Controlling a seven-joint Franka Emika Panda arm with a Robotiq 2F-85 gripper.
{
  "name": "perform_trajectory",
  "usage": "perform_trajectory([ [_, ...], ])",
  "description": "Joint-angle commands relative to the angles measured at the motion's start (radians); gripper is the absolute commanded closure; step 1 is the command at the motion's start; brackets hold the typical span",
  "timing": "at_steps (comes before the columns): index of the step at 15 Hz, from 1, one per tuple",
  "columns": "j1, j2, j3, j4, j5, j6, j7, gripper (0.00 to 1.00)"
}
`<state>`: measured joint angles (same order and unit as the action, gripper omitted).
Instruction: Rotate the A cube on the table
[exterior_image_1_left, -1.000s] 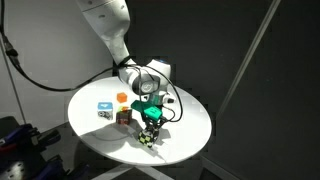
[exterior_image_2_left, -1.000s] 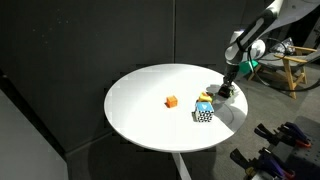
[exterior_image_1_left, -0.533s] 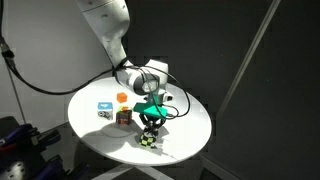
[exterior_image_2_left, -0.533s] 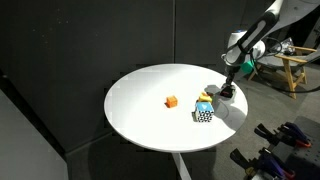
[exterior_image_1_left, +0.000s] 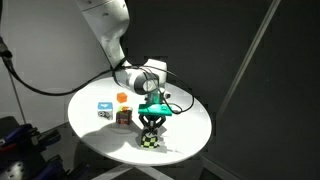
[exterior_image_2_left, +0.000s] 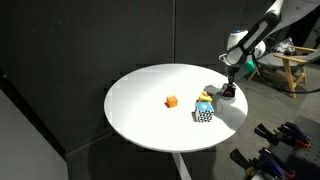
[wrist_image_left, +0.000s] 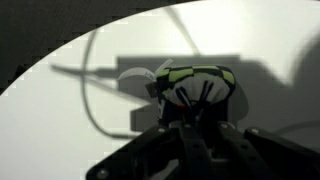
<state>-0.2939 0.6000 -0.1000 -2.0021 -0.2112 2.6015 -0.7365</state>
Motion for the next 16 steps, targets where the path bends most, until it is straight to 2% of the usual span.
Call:
perform_trajectory([
  [1, -0.024, -0.047, 0.013, -0.043, -0.030, 0.007, -0.084, 0.96],
  [16, -0.010, -0.135, -0.021, -0.147, -0.158, 0.071, -0.381, 0.96],
])
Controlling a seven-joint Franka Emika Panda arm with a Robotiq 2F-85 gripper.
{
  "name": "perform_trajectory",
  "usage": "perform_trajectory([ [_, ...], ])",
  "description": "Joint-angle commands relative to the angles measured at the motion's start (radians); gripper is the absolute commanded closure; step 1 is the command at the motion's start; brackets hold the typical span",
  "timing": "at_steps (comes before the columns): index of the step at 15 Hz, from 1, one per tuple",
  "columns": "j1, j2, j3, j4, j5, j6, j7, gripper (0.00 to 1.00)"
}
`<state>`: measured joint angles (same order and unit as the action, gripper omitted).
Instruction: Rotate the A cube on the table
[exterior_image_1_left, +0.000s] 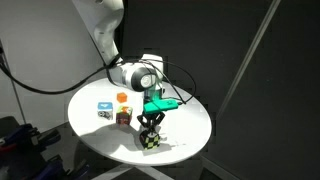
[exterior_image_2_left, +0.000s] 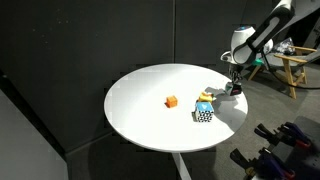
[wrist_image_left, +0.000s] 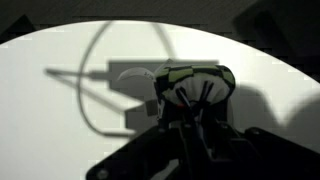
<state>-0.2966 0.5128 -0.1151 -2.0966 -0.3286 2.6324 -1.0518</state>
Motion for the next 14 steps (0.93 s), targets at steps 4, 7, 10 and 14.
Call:
perform_trajectory([
  [4, -0.010, -0.072, -0.009, -0.086, -0.067, 0.079, -0.147, 0.96],
  [7, -0.014, -0.092, -0.009, -0.108, -0.073, 0.107, -0.232, 0.96],
  [10, -0.010, -0.105, -0.017, -0.126, -0.088, 0.143, -0.307, 0.96],
  [14, -0.002, -0.110, -0.032, -0.144, -0.113, 0.194, -0.372, 0.96],
])
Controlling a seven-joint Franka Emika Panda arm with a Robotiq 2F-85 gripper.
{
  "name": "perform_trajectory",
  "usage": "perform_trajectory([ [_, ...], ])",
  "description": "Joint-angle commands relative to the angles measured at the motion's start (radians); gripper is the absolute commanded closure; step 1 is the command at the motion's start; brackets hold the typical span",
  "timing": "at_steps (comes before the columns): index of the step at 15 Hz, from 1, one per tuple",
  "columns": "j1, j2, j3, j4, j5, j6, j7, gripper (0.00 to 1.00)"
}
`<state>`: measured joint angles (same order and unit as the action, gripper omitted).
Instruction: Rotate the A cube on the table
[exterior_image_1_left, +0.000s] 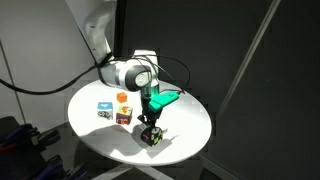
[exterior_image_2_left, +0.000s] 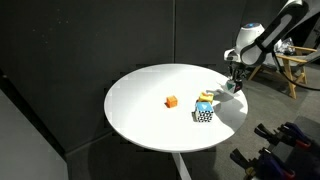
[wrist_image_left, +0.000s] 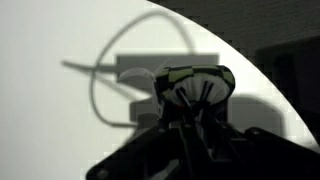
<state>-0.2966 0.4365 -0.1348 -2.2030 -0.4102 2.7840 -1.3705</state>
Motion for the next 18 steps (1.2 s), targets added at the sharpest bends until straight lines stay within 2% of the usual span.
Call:
perform_trajectory([
  [1, 0.000, -0.033, -0.015, -0.040, -0.035, 0.053, -0.063, 0.96],
  [6, 0.009, -0.028, -0.029, -0.049, -0.050, 0.087, -0.081, 0.96],
  [7, 0.016, -0.028, -0.035, -0.050, -0.051, 0.084, -0.070, 0.93],
  [8, 0.019, -0.029, -0.038, -0.050, -0.050, 0.082, -0.063, 0.61],
  [10, 0.027, -0.028, -0.045, -0.049, -0.052, 0.079, -0.062, 0.55],
  [16, 0.037, -0.022, -0.052, -0.043, -0.048, 0.072, -0.055, 0.06],
  [18, 0.039, -0.020, -0.053, -0.041, -0.047, 0.069, -0.053, 0.00],
])
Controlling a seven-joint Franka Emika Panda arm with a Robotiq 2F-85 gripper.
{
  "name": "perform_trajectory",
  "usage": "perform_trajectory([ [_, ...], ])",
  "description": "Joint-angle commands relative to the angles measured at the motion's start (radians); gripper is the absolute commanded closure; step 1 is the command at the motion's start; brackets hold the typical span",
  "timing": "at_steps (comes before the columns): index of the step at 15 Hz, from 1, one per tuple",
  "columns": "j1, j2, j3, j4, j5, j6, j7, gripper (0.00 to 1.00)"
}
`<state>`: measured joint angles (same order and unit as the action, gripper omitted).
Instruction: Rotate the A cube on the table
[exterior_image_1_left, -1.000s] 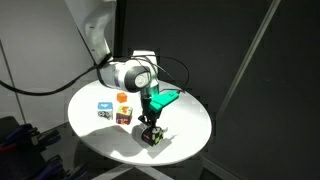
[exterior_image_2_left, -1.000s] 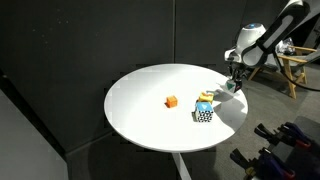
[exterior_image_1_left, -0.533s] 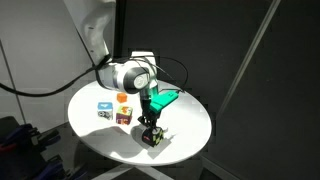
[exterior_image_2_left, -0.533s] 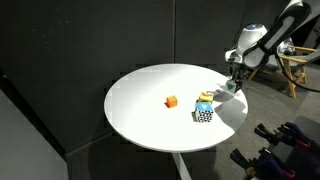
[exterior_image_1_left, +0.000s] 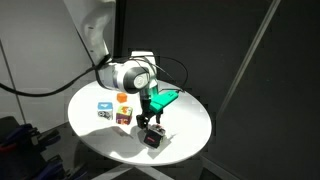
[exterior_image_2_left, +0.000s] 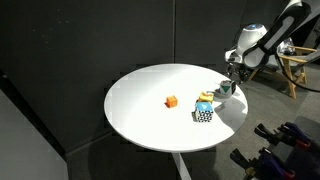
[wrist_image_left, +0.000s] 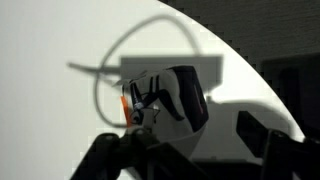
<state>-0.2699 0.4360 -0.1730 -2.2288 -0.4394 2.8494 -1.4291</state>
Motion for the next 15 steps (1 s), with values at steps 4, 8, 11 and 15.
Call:
perform_trajectory([
  [4, 0.020, -0.023, -0.020, -0.014, -0.009, -0.005, 0.026, 0.00],
  [8, 0.054, -0.022, -0.056, -0.008, -0.004, -0.037, 0.153, 0.00],
  [11, 0.034, -0.002, -0.037, 0.002, -0.008, -0.028, 0.146, 0.00],
  [15, 0.037, -0.002, -0.040, 0.002, -0.009, -0.030, 0.157, 0.00],
])
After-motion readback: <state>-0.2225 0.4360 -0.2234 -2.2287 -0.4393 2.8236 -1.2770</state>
